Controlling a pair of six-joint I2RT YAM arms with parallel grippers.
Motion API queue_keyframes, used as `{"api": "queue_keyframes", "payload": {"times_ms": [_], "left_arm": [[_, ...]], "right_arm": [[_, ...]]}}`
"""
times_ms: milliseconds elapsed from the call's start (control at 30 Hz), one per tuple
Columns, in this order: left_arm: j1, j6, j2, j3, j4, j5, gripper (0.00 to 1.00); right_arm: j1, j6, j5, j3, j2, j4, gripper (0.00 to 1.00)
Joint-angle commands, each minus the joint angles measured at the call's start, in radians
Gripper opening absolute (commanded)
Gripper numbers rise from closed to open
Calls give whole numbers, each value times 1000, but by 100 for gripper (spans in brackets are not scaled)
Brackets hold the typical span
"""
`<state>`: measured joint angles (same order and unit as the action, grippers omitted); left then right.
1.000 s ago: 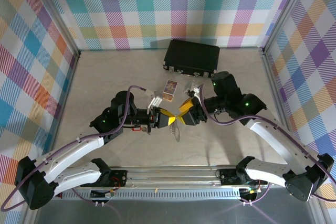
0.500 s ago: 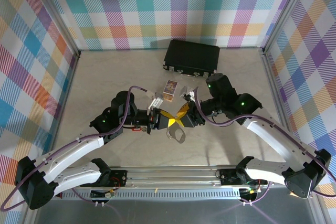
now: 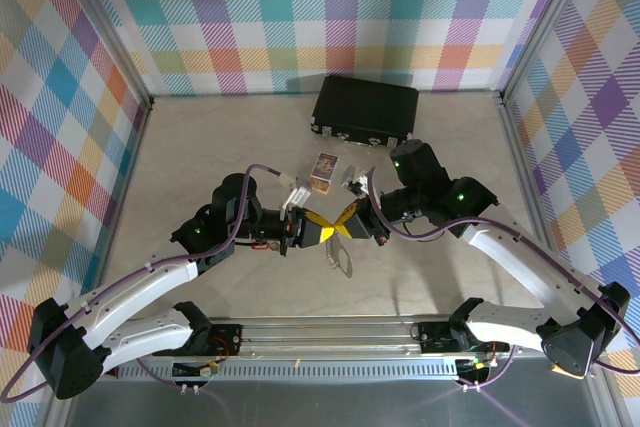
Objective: Put the keys on the keyring
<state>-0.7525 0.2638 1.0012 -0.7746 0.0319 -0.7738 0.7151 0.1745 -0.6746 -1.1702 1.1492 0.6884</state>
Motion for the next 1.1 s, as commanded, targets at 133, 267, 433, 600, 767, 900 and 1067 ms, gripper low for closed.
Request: {"api": "queue_keyframes", "payload": {"times_ms": [133, 267, 433, 600, 767, 900, 1067], "left_arm": [[-13, 2, -28, -34, 61, 18, 27], [-13, 12, -40, -27, 98, 44, 38], [-14, 40, -65, -19, 213, 102, 41], [-13, 90, -92, 7, 373, 118, 40], [-13, 105, -106, 13, 403, 112, 39], [-14, 97, -113, 20, 396, 108, 37], [-14, 91, -96, 31, 400, 95, 35]], "right_arm": [[9, -8, 14, -8, -33, -65, 0], [8, -87, 2, 52, -78, -222, 0], [7, -210, -37, 163, -168, -482, 0], [7, -317, -47, 267, -236, -734, 0], [7, -393, -23, 351, -272, -918, 0], [7, -461, -3, 400, -276, -1041, 0], [7, -542, 36, 459, -275, -1194, 0]]}}
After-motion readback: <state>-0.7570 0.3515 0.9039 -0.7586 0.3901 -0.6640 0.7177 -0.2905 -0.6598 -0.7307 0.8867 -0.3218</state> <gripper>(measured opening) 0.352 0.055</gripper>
